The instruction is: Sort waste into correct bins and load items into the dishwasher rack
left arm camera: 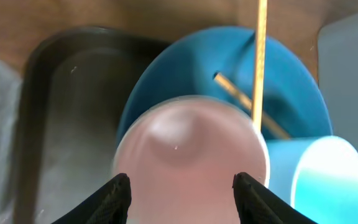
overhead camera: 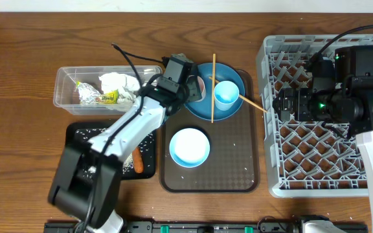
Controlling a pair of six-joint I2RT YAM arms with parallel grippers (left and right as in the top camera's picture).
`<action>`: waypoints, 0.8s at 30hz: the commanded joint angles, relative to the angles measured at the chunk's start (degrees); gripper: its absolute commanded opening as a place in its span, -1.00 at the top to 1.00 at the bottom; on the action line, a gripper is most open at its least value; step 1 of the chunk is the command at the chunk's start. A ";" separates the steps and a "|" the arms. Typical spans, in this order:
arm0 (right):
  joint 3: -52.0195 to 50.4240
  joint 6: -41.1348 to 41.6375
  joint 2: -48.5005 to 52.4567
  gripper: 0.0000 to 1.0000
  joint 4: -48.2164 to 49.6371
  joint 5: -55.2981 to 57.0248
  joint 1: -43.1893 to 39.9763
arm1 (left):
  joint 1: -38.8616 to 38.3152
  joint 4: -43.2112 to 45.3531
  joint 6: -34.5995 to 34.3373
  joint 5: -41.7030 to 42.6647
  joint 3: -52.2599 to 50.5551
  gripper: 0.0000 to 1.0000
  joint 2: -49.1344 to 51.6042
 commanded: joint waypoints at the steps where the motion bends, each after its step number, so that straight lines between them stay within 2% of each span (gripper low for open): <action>1: 0.74 -1.46 -0.07 -0.98 -0.22 0.46 -0.22 | 0.15 -1.49 0.22 -1.31 0.70 -0.12 -6.34; 9: 0.74 -1.77 -0.09 -0.99 -1.18 0.55 -0.24 | 0.15 -1.75 0.85 -2.43 0.70 -0.13 -10.36; 18: 0.72 -2.14 -0.07 -0.98 -1.86 0.70 -0.24 | 0.09 2.89 0.81 -4.00 0.68 -0.11 0.13; 22: 0.72 -2.14 -0.07 -0.98 -1.90 0.72 -0.24 | -0.07 4.33 -0.48 -3.65 0.68 0.19 3.63; 24: 0.72 -2.14 -0.07 -0.99 -1.90 1.33 -0.24 | -0.17 4.85 -0.46 -3.67 0.68 0.24 4.22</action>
